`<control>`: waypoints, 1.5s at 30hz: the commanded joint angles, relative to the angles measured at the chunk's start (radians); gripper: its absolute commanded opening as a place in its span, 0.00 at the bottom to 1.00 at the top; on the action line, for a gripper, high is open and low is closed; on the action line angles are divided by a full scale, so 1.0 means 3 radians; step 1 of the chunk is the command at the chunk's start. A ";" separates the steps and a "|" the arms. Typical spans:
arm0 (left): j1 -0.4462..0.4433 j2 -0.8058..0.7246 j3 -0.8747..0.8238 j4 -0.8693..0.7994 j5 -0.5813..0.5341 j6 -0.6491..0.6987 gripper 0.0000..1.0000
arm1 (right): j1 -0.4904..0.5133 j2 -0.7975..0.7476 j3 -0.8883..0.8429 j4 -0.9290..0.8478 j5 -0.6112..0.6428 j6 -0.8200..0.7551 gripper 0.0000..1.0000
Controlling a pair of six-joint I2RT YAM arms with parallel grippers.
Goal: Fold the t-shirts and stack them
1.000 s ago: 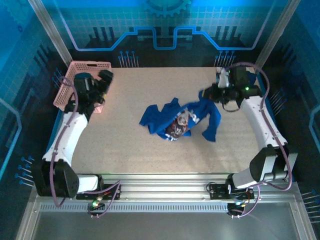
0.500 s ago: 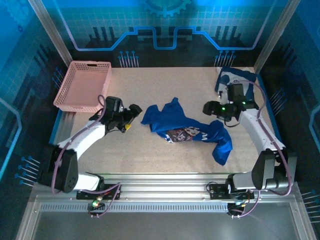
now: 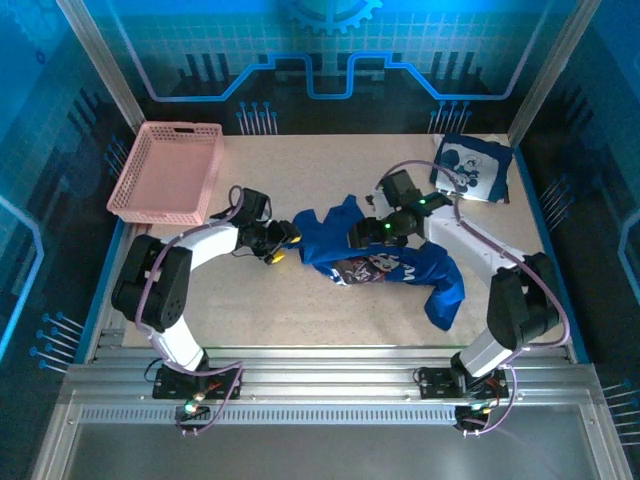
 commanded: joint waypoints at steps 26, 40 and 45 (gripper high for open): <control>-0.0457 0.0505 0.0692 0.0315 0.0498 -0.0296 0.33 | -0.1710 -0.0585 -0.1045 -0.0583 0.0598 0.0160 0.78; -0.0075 -0.0004 0.1426 0.0034 0.0364 0.0186 0.00 | -0.1719 -0.0179 -0.0359 0.0246 -0.0096 0.0321 0.00; 0.0248 -0.0324 0.1994 -0.0172 0.0295 0.0522 0.00 | -0.1371 -0.0318 0.0427 0.0481 -0.0377 0.0260 0.00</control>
